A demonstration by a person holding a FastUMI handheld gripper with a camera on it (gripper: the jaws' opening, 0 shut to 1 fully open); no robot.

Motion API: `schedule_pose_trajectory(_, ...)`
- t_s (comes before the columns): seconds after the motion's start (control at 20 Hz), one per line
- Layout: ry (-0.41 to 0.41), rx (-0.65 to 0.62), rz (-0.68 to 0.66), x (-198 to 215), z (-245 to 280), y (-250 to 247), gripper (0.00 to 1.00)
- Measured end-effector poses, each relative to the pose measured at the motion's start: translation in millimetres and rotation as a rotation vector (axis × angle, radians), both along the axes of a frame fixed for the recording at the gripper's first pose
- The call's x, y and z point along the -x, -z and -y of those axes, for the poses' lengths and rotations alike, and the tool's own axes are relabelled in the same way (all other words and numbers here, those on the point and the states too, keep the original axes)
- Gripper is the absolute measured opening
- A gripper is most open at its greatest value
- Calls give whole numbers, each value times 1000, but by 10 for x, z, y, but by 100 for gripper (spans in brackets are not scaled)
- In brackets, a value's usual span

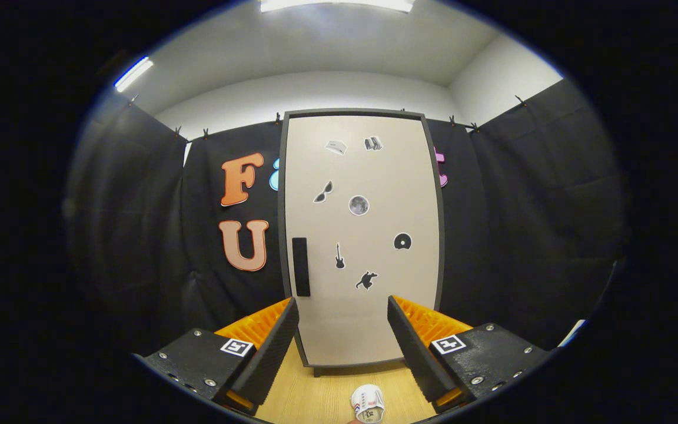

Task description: Open the shoe cabinet door, grab the shoes and put them into the shoe cabinet, then close the shoe cabinet door.

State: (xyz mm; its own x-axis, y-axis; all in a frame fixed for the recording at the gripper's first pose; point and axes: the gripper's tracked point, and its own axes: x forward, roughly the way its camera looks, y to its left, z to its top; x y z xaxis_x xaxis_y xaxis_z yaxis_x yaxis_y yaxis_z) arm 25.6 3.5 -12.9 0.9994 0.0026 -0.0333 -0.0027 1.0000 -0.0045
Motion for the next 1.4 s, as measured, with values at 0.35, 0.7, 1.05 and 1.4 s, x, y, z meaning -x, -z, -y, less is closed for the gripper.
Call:
schedule_pose_trajectory(0.35, -38, 23, -7, -366, -256, 49, 95)
schedule_pose_trajectory(0.7, -73, 45, -7, -611, -444, 43, 95)
schedule_pose_trajectory(1.05, -80, 38, 3, -1122, -697, 85, 95)
schedule_pose_trajectory(1.4, -68, 31, -28, -1727, -838, 264, 95)
